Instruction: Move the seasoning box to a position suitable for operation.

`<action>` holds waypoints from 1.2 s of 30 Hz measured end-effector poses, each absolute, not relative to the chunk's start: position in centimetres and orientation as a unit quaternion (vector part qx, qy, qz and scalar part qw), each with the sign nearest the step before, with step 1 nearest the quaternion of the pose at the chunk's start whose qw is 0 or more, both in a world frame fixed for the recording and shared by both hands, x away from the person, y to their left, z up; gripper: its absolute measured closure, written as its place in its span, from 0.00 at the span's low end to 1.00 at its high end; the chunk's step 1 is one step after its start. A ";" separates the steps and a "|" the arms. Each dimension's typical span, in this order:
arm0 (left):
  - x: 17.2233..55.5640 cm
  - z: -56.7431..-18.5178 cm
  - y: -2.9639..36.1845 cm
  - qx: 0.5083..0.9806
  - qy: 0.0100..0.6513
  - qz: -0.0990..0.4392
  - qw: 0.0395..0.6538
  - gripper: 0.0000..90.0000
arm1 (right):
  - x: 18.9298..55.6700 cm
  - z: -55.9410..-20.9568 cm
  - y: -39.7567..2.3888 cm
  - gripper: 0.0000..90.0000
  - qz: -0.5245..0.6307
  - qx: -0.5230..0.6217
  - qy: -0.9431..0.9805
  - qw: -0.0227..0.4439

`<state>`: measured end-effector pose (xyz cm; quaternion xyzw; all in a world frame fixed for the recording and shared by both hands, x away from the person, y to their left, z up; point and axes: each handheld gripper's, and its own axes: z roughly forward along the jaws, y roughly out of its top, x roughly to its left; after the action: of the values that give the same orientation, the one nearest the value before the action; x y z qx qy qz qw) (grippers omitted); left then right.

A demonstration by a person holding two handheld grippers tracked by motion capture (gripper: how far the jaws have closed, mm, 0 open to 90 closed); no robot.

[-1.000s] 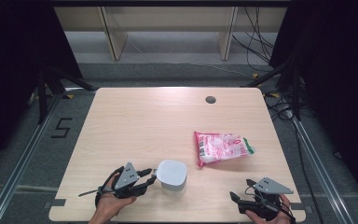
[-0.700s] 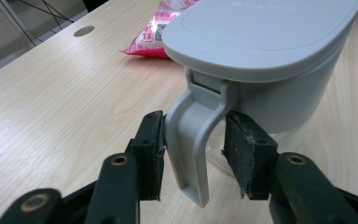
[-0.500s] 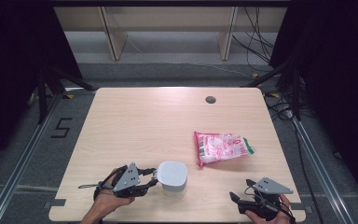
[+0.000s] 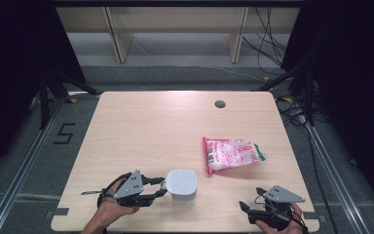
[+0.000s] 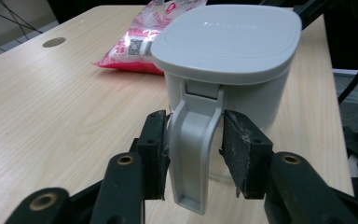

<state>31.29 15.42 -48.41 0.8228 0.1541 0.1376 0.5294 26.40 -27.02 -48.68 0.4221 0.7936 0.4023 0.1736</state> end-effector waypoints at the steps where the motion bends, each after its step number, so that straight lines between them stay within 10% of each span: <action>1: 31.2 -48.4 15.1 0.822 0.154 0.140 0.530 0.72 | 26.4 -48.7 -27.0 0.25 0.403 0.421 0.794 0.171; 36: 34.4 -48.7 13.1 0.822 0.180 0.193 0.504 0.75 | 26.4 -48.6 -27.0 0.25 0.402 0.423 0.792 0.177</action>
<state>34.36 13.07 -48.70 0.8225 0.1800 0.1934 0.5037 26.38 -27.00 -48.65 0.4230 0.7925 0.4021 0.1771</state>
